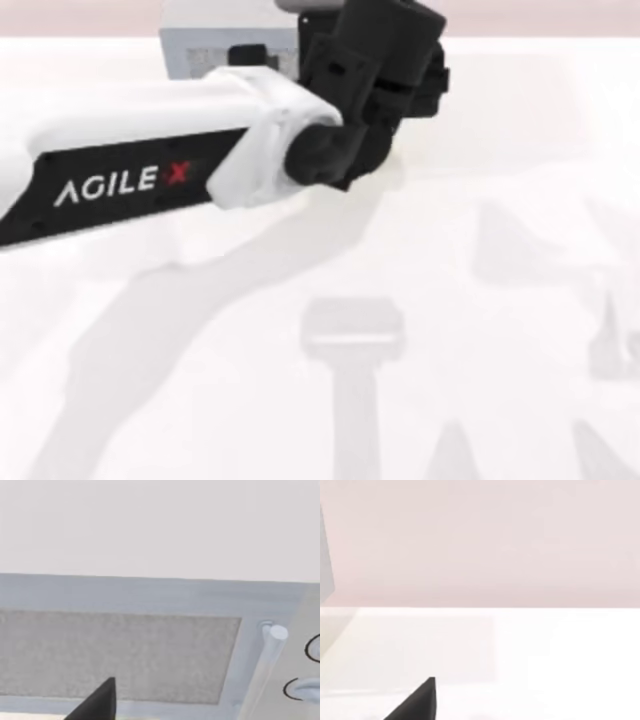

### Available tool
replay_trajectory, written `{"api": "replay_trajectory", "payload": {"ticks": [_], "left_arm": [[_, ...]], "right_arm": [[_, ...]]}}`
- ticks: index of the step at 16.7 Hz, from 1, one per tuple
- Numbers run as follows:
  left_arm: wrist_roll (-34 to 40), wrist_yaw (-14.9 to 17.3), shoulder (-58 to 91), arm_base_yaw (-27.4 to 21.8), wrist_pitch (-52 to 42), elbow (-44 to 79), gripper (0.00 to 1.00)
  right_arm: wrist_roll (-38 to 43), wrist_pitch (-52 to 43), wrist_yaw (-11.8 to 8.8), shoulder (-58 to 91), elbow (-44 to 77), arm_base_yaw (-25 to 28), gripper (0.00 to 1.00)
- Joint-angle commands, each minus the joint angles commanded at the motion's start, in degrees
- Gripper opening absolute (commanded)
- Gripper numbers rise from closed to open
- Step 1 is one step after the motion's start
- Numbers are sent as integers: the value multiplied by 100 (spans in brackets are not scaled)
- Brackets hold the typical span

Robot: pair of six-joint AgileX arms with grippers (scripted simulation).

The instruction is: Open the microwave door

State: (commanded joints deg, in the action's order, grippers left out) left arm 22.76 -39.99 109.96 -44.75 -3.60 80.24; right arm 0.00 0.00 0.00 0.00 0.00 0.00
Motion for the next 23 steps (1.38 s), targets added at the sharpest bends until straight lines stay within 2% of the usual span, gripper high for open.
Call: {"api": "replay_trajectory", "payload": {"ticks": [6, 14, 18, 23], "left_arm": [[-5, 3, 51, 12, 6, 29, 100], [-409, 519, 1354, 591, 449, 1134, 100], [-419, 532, 1377, 606, 459, 1157, 100], [-419, 532, 1377, 606, 459, 1157, 62]], "right_arm": [[0, 0, 0, 0, 0, 0, 100], [0, 0, 0, 0, 0, 0, 100], [0, 0, 0, 0, 0, 0, 100], [0, 0, 0, 0, 0, 0, 100]]}}
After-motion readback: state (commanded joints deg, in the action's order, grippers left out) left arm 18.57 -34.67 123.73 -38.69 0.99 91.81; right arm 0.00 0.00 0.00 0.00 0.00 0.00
